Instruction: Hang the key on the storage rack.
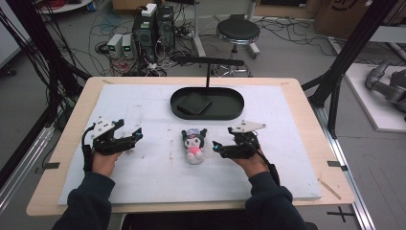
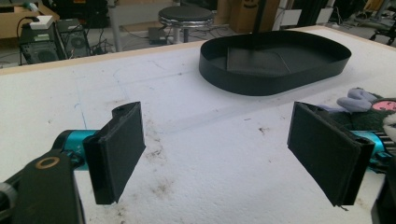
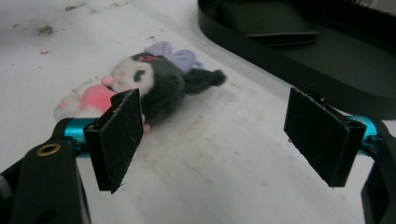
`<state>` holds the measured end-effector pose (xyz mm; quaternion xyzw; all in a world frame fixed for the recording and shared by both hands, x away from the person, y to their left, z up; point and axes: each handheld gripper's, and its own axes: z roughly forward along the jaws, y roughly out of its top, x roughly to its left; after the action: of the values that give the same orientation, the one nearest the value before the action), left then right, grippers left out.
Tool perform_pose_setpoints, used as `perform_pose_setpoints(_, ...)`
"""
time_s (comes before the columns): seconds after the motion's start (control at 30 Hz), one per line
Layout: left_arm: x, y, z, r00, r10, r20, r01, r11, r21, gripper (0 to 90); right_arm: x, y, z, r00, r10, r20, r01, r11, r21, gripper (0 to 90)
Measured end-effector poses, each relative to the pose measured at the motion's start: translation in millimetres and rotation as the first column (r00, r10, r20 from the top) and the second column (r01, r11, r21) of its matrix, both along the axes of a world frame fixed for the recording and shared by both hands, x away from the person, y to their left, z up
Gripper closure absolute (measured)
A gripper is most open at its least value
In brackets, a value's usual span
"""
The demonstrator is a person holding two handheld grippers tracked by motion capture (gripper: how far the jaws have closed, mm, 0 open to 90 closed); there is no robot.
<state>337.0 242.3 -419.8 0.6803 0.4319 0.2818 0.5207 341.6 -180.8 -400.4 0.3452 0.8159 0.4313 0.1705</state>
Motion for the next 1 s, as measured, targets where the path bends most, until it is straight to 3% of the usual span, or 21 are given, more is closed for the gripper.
perform_pose_setpoints(0.2, -0.8, 4.6, 0.3, 1.0000, 0.007, 0.000, -0.008, 0.9999, -0.015, 19.3, 4.0, 39.4, 0.6, 0.9976, 0.046, -0.053, -0.044, 0.9987, 0.027, 20.1)
perform_pose_setpoints(0.3, -0.9, 5.9, 0.2, 0.9999, 0.013, -0.003, -0.013, 0.9998, -0.017, 19.8, 4.8, 56.5, -3.1, 0.9967, 0.042, -0.070, -0.043, 0.9990, -0.010, 20.1)
perform_pose_setpoints(0.43, -1.2, 5.9, -0.5, 0.9999, 0.013, -0.005, -0.013, 0.9998, -0.013, 20.5, 8.4, 72.5, -13.0, 0.9940, -0.008, -0.109, 0.001, 0.9983, -0.057, 17.5)
perform_pose_setpoints(0.67, -1.4, 9.2, -1.2, 0.9997, 0.024, -0.010, -0.024, 0.9995, -0.019, 21.4, 14.3, 91.8, -22.8, 0.9875, 0.054, -0.148, -0.066, 0.9946, -0.080, 16.3)
perform_pose_setpoints(0.73, -1.9, 9.9, -1.1, 0.9996, 0.027, -0.013, -0.027, 0.9995, -0.016, 21.8, 18.0, 92.8, -23.7, 0.9789, 0.085, -0.186, -0.097, 0.9937, -0.056, 25.4)
perform_pose_setpoints(0.8, -2.0, 10.4, -1.3, 0.9996, 0.025, -0.014, -0.025, 0.9995, -0.020, 22.3, 18.1, 92.5, -21.8, 0.9787, 0.089, -0.185, -0.102, 0.9929, -0.061, 32.4)
perform_pose_setpoints(0.87, -2.1, 10.9, -1.5, 0.9995, 0.028, -0.016, -0.028, 0.9994, -0.019, 22.4, 17.7, 88.6, -17.6, 0.9782, 0.095, -0.185, -0.107, 0.9927, -0.056, 45.7)
perform_pose_setpoints(1.0, -2.5, 11.4, -1.7, 0.9995, 0.028, -0.013, -0.029, 0.9994, -0.021, 22.7, 20.5, 72.6, -10.3, 0.9807, 0.089, -0.174, -0.101, 0.9929, -0.063, 54.8)
